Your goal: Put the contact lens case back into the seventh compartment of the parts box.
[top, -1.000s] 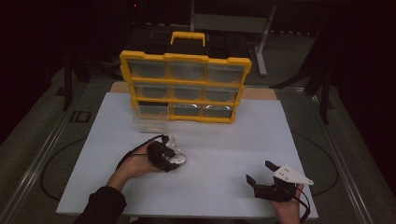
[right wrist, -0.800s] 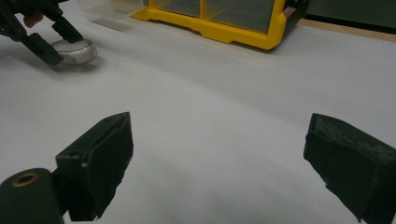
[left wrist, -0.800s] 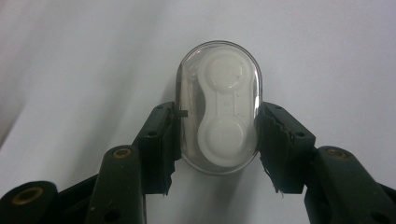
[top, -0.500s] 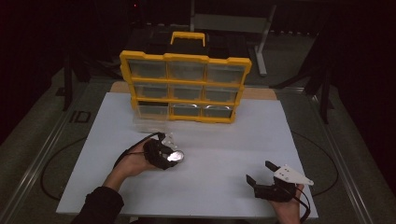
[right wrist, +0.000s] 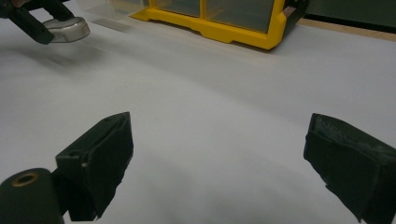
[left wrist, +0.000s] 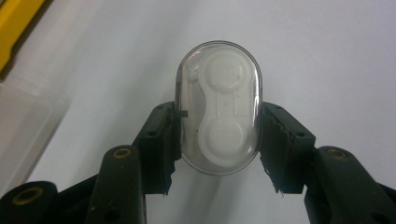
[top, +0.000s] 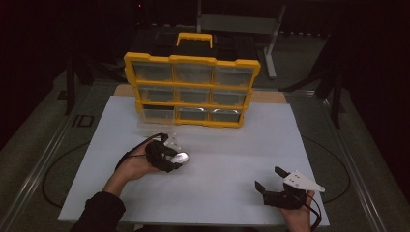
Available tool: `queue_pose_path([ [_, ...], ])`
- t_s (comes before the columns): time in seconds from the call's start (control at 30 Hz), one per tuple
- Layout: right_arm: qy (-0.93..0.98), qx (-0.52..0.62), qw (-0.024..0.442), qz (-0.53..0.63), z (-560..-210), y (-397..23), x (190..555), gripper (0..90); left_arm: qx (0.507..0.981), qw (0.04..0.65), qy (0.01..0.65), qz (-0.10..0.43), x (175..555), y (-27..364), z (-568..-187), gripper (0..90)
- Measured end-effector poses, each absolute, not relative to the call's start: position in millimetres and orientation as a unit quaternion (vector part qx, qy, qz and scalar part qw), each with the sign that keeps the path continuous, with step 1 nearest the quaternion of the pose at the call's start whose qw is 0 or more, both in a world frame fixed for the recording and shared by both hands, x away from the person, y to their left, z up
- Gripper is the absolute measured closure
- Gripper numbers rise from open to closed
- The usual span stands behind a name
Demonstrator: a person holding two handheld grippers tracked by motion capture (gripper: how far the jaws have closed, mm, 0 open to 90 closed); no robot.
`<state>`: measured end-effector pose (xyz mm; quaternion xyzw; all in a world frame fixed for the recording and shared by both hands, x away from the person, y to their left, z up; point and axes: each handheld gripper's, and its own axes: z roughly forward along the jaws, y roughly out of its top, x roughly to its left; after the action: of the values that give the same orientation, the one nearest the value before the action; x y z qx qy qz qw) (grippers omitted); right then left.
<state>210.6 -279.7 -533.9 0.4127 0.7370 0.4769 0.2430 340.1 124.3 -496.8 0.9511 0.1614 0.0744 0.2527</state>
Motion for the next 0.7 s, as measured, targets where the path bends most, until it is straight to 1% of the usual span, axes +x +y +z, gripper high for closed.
queue_pose_path([
  [0.7, 0.737, 0.412, 0.242, 0.478, -534, -280, 210, 8.3, 0.949, 0.257, 0.164, 0.084, 342, 128, -481, 49.5],
])
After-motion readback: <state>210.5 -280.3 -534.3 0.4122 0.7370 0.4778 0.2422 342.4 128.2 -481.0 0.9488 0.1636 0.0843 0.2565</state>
